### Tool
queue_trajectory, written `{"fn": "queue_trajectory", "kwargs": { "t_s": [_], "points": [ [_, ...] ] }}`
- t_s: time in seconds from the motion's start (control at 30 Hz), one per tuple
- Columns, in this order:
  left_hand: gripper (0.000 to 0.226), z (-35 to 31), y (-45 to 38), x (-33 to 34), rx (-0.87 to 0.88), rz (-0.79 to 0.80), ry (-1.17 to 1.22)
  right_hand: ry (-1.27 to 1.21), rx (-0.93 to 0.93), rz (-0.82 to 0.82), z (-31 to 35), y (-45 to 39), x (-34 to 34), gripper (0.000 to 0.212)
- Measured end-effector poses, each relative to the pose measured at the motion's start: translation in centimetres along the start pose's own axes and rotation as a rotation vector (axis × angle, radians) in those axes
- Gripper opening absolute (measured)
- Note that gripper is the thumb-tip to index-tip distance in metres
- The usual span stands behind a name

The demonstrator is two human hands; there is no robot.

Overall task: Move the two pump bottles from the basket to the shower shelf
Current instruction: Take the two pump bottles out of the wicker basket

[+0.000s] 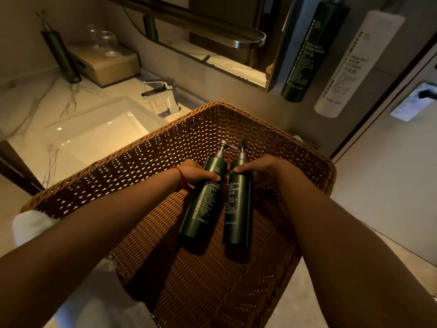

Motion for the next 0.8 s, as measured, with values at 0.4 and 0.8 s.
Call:
{"fn": "queue_trajectory", "kwargs": {
  "t_s": [0.4, 0.8],
  "points": [
    [0.042, -3.5, 6.7, -2.7, 0.319, -0.115, 0.078, -0.243, -0.35, -0.073, 2.4, 8.7, -1.6, 0.055],
    [0.022, -3.6, 15.3, -2.6, 0.53, -0.173, 0.146, -0.246, -0.583, -0.155, 0.7, 16.9, 0.6, 0.068]
  ]
}}
Point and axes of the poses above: each hand's wrist, its own y-axis away from the middle knuckle, its own x-axis out of the palm, z = x × y, the point moved 1 cm from there along -y, towards the middle knuckle, and after that the axes turned 5 degrees about -y, right-handed, at the moved point
